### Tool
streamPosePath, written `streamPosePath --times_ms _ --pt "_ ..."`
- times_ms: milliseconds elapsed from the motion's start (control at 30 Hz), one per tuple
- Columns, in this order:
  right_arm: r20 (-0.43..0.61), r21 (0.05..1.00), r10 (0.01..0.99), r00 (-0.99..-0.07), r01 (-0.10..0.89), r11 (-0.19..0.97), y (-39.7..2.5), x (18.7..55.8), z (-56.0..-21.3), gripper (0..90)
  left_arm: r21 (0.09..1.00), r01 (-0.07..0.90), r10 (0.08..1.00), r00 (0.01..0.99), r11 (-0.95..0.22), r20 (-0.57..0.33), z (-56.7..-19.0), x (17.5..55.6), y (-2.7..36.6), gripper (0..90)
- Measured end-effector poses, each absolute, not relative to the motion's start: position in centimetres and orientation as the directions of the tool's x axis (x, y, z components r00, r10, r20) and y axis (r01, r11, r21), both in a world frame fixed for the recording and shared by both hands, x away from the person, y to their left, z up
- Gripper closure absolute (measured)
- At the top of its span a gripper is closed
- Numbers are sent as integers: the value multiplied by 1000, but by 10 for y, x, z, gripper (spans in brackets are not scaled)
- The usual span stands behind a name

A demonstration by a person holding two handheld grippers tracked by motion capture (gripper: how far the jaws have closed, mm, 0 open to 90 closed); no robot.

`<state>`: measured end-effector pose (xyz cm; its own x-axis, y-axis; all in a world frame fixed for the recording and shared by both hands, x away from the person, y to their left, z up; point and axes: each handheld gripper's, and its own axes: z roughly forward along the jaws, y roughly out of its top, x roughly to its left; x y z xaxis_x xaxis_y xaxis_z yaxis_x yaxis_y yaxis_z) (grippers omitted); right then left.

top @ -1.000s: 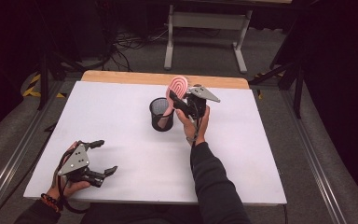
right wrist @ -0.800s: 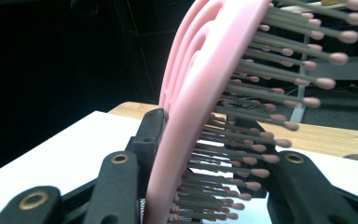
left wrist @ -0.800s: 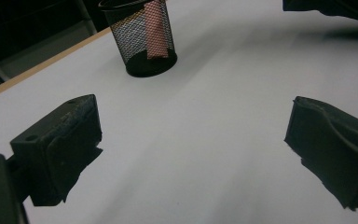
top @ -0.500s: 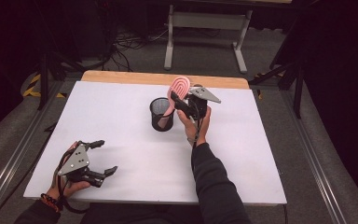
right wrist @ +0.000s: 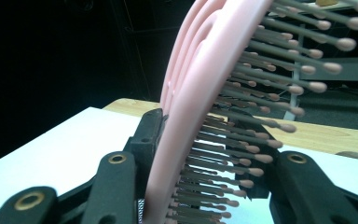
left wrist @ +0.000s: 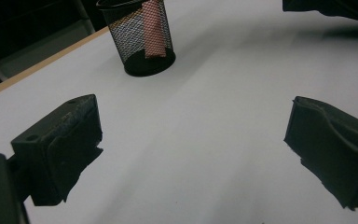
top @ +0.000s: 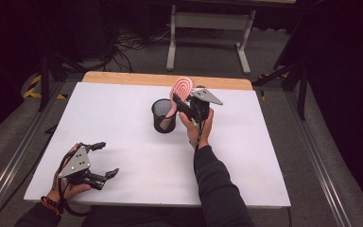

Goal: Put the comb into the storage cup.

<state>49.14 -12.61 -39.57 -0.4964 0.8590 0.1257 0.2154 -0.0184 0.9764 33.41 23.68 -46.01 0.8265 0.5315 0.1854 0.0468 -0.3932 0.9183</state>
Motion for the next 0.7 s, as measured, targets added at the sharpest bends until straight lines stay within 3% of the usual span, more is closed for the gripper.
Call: streamPosePath --times_ms 700 --pt "92 979 868 -488 202 10 -132 485 -393 498 916 42 538 819 -400 198 -460 333 237 44"
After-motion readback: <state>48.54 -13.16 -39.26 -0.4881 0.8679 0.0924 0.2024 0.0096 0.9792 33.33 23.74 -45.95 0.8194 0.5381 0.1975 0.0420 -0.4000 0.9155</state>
